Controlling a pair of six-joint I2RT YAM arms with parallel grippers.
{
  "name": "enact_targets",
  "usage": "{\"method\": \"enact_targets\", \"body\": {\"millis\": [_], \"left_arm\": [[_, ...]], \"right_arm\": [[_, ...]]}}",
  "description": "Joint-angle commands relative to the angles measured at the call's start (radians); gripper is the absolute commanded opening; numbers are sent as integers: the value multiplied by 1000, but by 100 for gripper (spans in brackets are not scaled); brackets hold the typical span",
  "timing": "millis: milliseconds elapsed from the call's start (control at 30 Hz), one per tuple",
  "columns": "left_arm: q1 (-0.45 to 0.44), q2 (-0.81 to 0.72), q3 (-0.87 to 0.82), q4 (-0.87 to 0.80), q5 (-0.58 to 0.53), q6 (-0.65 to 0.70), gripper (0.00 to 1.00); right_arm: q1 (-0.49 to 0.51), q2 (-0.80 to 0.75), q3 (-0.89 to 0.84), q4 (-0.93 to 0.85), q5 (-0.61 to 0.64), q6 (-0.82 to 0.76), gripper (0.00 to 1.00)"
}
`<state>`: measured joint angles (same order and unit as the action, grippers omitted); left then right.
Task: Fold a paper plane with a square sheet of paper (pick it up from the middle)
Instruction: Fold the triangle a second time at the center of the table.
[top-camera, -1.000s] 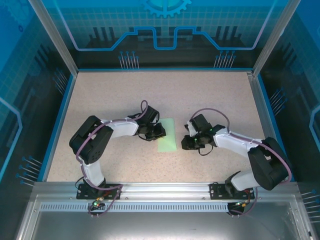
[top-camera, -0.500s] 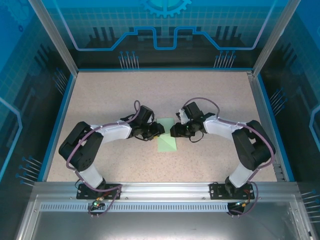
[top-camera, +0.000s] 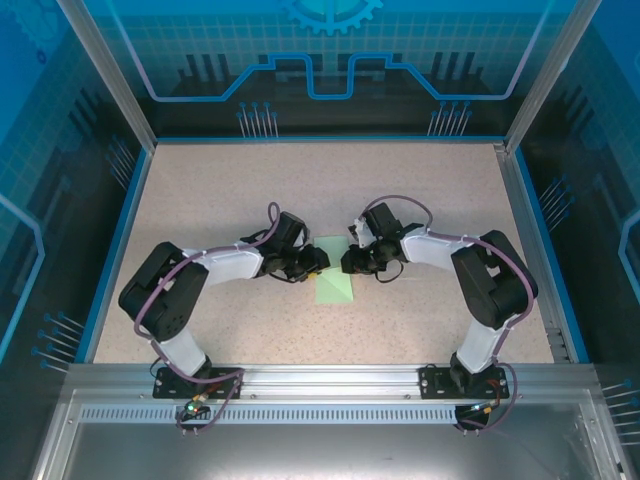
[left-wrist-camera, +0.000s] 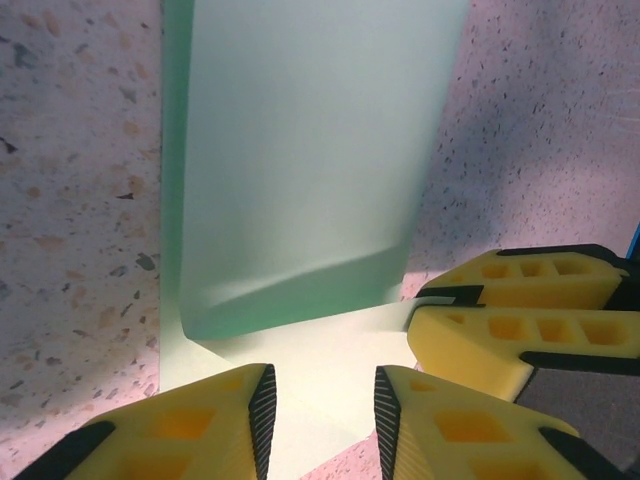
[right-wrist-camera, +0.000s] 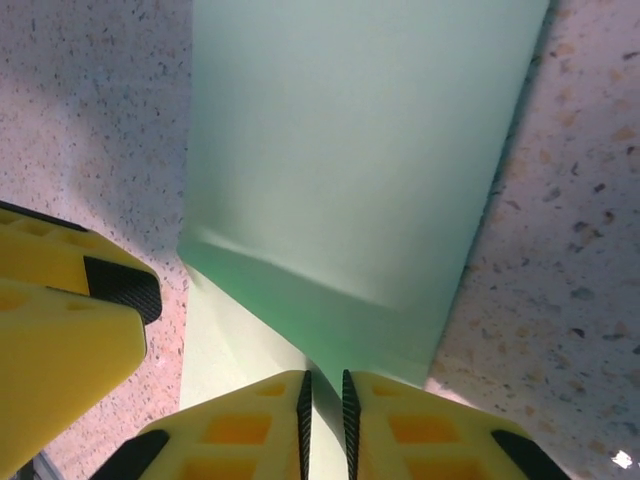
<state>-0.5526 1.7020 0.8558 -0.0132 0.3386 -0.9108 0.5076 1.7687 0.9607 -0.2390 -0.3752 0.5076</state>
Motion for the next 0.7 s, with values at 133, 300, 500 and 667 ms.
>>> {"method": "enact_targets", "body": {"millis": [133, 300, 500, 667], "left_arm": [[2, 38, 30, 17, 52, 15, 34], [3, 44, 38, 17, 59, 20, 34], [2, 56, 53, 15, 63, 27, 34], [2, 45, 51, 23, 66, 30, 32]], "right_arm": [[-18, 27, 13, -3, 39, 0, 13], [-18, 34, 15, -5, 51, 1, 11], [-18, 37, 17, -7, 59, 0, 11], [-16, 43, 24, -11, 61, -1, 11]]}}
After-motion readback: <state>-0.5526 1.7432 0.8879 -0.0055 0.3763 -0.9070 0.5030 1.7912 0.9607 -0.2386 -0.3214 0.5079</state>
